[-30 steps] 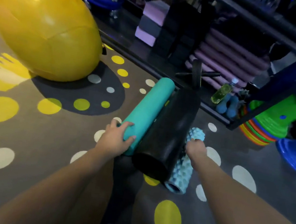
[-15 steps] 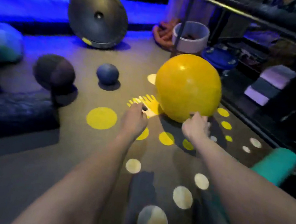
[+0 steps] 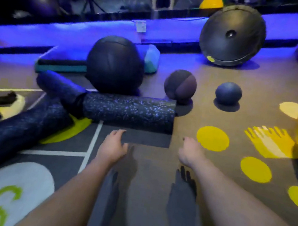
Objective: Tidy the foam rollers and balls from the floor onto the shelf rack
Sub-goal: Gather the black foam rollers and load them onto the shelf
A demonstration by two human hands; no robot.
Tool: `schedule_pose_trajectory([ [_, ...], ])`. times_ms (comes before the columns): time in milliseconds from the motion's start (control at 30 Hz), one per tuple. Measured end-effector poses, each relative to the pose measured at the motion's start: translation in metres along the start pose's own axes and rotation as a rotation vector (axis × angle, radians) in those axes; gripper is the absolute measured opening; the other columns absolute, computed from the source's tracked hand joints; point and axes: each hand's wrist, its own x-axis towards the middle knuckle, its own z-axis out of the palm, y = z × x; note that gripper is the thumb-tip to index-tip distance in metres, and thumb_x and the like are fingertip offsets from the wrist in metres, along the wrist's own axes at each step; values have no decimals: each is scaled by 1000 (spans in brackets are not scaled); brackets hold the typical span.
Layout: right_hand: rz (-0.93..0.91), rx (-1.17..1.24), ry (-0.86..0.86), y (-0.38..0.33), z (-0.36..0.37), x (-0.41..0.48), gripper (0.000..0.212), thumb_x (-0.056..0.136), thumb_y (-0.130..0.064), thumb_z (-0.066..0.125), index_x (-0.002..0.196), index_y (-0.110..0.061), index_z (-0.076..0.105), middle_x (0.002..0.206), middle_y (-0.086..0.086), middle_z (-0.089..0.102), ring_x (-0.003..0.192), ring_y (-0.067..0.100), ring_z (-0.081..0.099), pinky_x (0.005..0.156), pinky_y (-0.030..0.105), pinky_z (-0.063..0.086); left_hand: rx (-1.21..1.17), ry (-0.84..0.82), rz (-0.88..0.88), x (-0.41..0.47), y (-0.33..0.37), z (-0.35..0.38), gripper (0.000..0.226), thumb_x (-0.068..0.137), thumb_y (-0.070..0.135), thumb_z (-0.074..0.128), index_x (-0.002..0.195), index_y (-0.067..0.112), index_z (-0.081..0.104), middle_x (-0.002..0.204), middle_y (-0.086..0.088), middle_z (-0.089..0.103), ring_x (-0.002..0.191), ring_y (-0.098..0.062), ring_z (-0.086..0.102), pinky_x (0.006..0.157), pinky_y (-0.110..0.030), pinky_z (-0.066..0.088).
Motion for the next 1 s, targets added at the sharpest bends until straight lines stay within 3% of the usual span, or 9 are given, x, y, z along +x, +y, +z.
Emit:
schedule_pose_trajectory([
  [167, 0, 464, -3, -40, 14, 31, 68, 97, -27, 64, 153, -4, 33, 153, 19, 46, 141, 35, 43, 113, 36, 34, -145, 76, -24, 21, -26, 5, 68, 91, 13, 67, 154, 10, 40, 154, -17, 43, 142, -29, 43, 116, -27, 27],
  [300, 70, 755, 13, -40, 6, 59, 76, 94, -34, 71, 153, -7, 31, 151, 12, 49, 138, 31, 47, 107, 32, 37, -273, 189, -109, 87, -36, -7, 78, 95, 29, 70, 157, 2, 31, 158, -25, 36, 149, -33, 33, 124, -36, 22],
  [467, 76, 1026, 28, -39, 4, 105, 96, 91, -44, 73, 161, -11, 15, 162, 3, 34, 144, 20, 39, 106, 29, 31, 278, 82, 188, 146, -22, -15, 83, 94, 35, 60, 163, 31, 15, 172, -3, -1, 158, -28, 4, 124, -56, 18],
  [600, 152, 1306, 28, -55, 13, 122, 74, 88, -65, 64, 144, -20, 46, 139, -4, 58, 112, 12, 60, 85, 35, 45, 23, -101, 84, 166, 4, -1, 67, 98, 32, 49, 160, 34, 24, 172, 2, 1, 158, -30, -2, 122, -64, 10],
  [700, 258, 1278, 75, -52, 31, 114, 83, 81, -87, 41, 134, -25, 56, 126, 4, 65, 110, 19, 61, 89, 38, 47, -159, -36, -10, 144, 0, 17, 45, 97, 43, 46, 139, 27, 52, 159, -7, 31, 151, -34, 19, 118, -63, 24],
  [800, 345, 1145, 149, -33, 20, 93, 77, 103, -68, 18, 105, -10, 70, 62, 8, 64, 61, 21, 63, 61, 32, 40, -317, 361, -191, 92, -13, 34, 47, 98, 52, 51, 122, 12, 53, 130, -17, 52, 122, -41, 49, 104, -48, 37],
  [833, 330, 953, 228, -23, 11, 90, 86, 104, -66, 14, 88, -8, 75, 58, 9, 62, 62, 28, 63, 63, 34, 41, -491, 454, -327, 75, -17, 39, 50, 99, 53, 51, 124, 9, 49, 131, -20, 53, 120, -42, 52, 101, -46, 38],
  [933, 144, 605, 384, -13, -5, 97, 70, 102, -66, 28, 85, -13, 70, 92, 11, 68, 101, 37, 63, 82, 39, 41, -902, 481, -742, 45, -32, 53, 87, 90, 64, 61, 142, 1, 31, 148, -24, 42, 132, -41, 48, 110, -42, 36],
  [1000, -70, 534, 166, -26, 1, 94, 61, 95, -71, 45, 109, -15, 67, 113, 8, 67, 115, 31, 61, 93, 38, 44, -1141, 373, -843, 44, -40, 56, 131, 64, 86, 69, 154, 6, 16, 152, -14, 43, 134, -36, 51, 113, -44, 40],
])
